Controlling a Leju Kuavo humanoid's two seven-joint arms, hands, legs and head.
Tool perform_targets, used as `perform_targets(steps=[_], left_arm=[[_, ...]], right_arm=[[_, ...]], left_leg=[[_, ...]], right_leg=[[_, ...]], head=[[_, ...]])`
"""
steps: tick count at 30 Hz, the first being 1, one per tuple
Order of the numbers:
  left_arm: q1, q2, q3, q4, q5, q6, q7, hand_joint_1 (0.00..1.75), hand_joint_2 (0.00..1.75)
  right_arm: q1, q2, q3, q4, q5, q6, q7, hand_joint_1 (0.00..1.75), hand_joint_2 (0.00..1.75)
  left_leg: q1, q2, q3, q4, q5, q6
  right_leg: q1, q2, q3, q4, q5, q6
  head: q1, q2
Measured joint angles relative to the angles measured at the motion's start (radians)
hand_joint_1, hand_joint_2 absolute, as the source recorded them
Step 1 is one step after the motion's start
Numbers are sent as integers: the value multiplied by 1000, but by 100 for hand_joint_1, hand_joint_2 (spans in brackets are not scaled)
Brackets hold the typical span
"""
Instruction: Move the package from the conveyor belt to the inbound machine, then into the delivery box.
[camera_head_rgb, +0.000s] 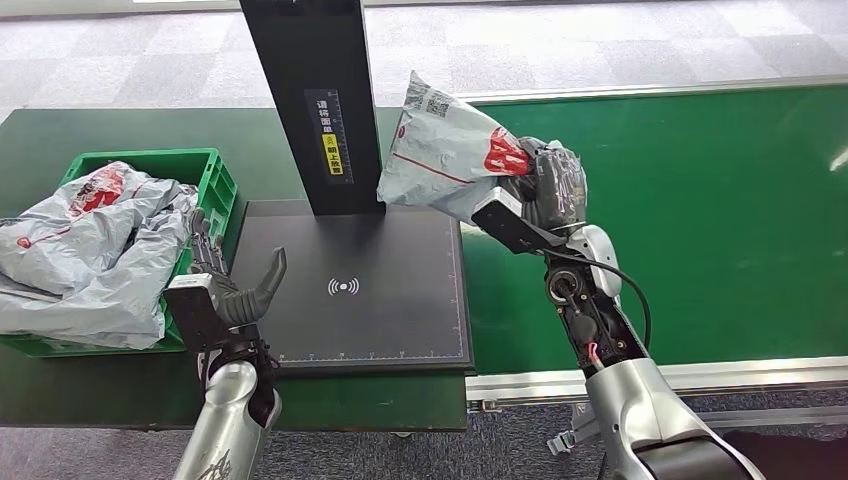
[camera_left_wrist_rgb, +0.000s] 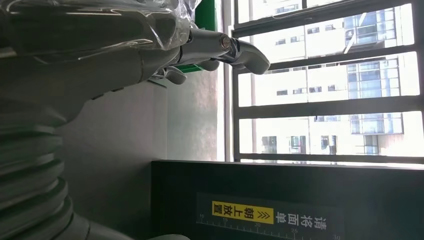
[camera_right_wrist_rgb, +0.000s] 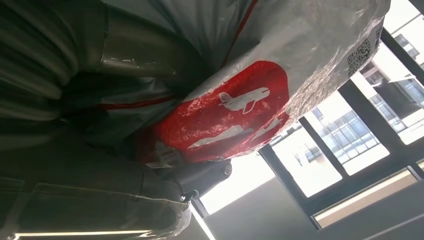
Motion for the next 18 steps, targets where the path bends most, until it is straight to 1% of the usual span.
perform_targets(steps=[2,5,8,11,13,18], left_arm=[[0,-1,-1,0,4,-1,0,0,175],[-4,-1,-6,4,12,-11,0,0,175],[-16,-1,-14,14,25,-40,0,0,175],[-32,-2,-28,32,31,-76,4,0,175],[-41,-4,-36,46,32,-91,6,0,175],[-49,-6,-43,69,33,-98,8,0,175]], right_arm=[[-1,9,0,6,0,13,0,175,175],[-13,20,6,35,15,75,5,175,175],[-30,33,27,97,34,161,14,175,175],[-54,46,63,176,65,271,33,175,175],[-64,54,89,222,80,321,42,175,175],[-78,64,122,287,86,339,45,175,175]], left_leg=[[0,0,0,0,0,0],[0,0,0,0,0,0],[0,0,0,0,0,0],[0,0,0,0,0,0],[0,0,0,0,0,0],[0,0,0,0,0,0]], right_leg=[[0,0,0,0,0,0],[0,0,0,0,0,0],[0,0,0,0,0,0],[0,0,0,0,0,0],[0,0,0,0,0,0],[0,0,0,0,0,0]], head=[[0,0],[0,0],[0,0],[0,0],[0,0],[0,0]])
